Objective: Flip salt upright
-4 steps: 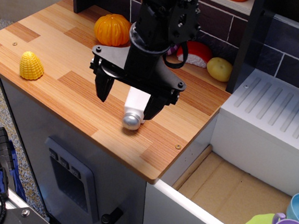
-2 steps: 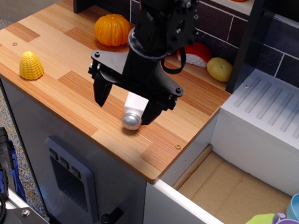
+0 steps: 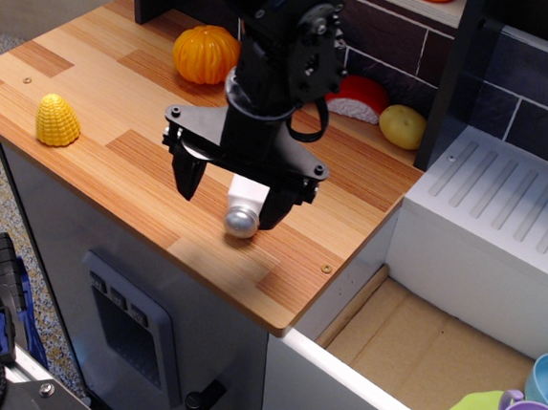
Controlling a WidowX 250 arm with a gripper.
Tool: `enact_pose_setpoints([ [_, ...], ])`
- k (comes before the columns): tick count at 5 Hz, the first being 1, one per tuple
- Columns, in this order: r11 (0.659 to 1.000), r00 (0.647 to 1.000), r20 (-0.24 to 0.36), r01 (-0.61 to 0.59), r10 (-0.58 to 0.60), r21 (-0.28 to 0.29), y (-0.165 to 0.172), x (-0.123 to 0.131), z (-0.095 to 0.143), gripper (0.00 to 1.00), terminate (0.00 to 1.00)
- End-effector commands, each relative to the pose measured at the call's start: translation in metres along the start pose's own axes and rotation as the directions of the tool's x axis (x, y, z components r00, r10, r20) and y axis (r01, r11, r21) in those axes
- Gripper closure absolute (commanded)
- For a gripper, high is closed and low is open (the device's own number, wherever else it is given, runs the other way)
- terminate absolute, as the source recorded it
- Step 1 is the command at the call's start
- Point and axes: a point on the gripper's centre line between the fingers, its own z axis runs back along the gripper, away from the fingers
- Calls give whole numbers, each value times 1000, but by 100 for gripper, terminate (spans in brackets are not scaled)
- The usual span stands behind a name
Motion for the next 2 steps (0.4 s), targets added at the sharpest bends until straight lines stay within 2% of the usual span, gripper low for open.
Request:
enact_pose_setpoints([
  [1, 999, 999, 44, 1, 1, -35, 1, 12, -8, 0, 0],
  [2, 998, 998, 64, 1, 3, -63, 0, 14, -13, 0, 0],
])
